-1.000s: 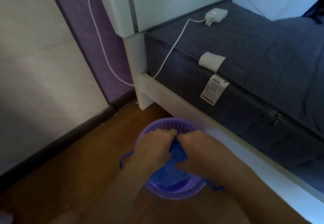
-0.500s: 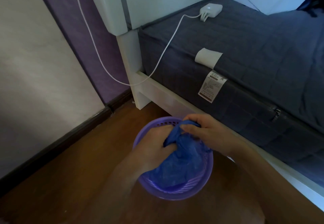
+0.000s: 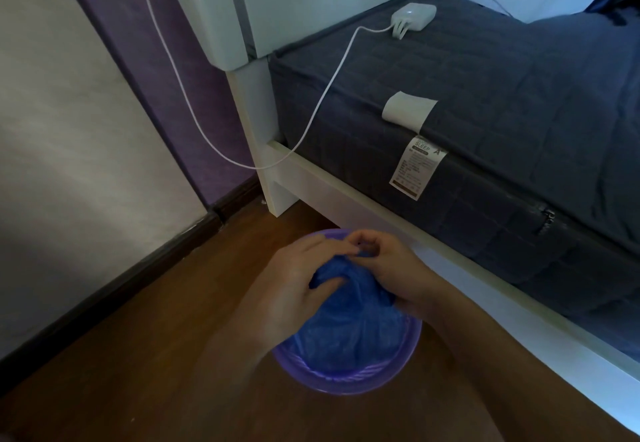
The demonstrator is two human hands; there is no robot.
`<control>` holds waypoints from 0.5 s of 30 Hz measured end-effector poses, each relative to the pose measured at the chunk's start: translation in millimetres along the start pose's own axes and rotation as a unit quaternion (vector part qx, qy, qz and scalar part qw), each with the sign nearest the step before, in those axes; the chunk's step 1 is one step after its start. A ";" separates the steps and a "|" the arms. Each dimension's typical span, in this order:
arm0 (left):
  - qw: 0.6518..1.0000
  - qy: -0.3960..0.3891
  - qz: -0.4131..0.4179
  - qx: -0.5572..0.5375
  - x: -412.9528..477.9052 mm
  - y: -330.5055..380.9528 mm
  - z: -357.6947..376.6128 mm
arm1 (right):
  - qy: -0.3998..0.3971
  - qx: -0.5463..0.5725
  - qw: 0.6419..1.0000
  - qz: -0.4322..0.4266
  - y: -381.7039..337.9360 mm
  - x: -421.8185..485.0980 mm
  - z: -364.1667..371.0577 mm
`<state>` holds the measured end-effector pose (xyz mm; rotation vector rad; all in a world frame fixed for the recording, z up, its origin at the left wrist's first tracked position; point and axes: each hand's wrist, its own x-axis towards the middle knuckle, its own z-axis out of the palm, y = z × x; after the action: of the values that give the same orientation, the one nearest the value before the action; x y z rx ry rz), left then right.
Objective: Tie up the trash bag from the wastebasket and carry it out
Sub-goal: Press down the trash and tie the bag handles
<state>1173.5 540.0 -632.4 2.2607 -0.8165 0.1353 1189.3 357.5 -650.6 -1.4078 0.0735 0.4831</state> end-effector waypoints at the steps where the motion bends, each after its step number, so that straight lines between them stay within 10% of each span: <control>1: 1.000 -0.012 0.005 0.025 -0.9 -1.9 0.6 | -0.021 -0.043 0.999 0.016 1.7 -0.9 -0.7; 6: 0.998 -0.042 -0.033 0.030 -3.8 -3.4 2.6 | -0.103 -0.125 0.985 0.067 -4.4 -4.4 -11.9; 9: 0.995 -0.013 -0.103 -0.010 -1.3 -8.3 2.1 | -0.067 -0.229 0.969 -0.060 -9.8 -8.7 -14.2; 15: 0.958 -0.012 -0.238 -0.157 5.5 -6.8 7.3 | 0.034 -0.528 0.808 -0.261 -2.6 -19.0 -8.3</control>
<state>1180.9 536.1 -640.1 2.0888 -0.2598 -0.2320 1175.1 344.0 -643.4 -2.4312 -0.6102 -0.0472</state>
